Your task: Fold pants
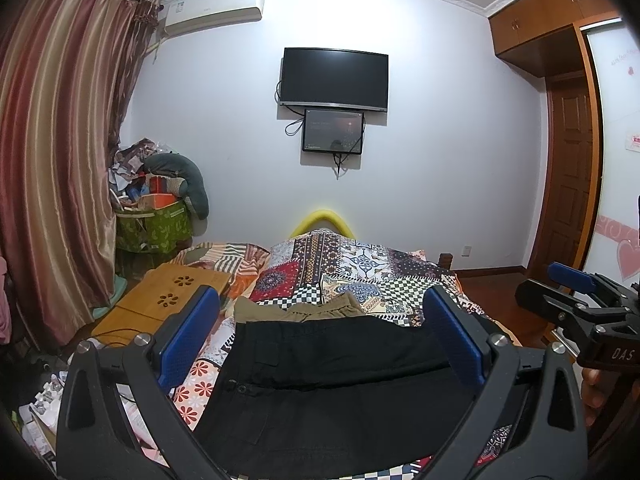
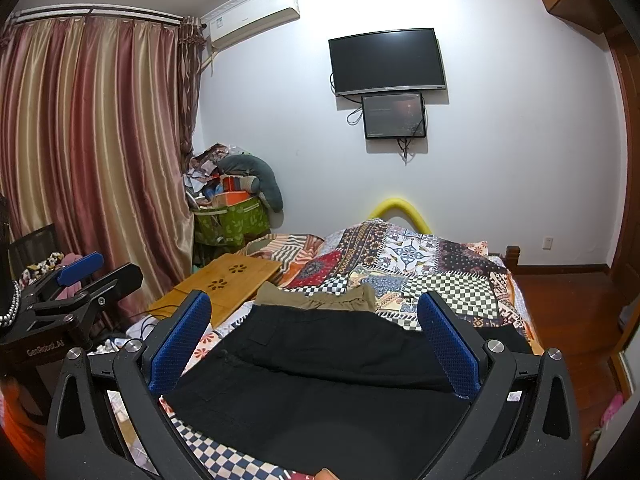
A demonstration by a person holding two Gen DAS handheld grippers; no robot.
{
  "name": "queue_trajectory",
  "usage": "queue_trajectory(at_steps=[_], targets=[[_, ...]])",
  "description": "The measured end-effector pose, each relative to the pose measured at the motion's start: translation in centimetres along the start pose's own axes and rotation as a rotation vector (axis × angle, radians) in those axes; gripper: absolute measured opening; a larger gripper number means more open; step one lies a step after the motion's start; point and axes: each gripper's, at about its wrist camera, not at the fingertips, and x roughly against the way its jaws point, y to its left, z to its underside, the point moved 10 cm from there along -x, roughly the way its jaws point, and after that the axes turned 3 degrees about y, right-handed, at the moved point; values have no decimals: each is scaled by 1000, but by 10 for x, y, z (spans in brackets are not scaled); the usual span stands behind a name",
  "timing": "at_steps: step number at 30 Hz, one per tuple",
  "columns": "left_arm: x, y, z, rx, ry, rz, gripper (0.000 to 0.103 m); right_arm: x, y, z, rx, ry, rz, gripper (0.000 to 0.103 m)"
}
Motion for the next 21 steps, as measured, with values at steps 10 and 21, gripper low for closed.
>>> queue_trajectory(at_steps=[10,21], targets=[[0,2,1,7,-1,-4,103,3,3,0,1,-3,4,103],[0,2,0,10,-3,-5,103,2,-1,-2,-1,-4,7,103]])
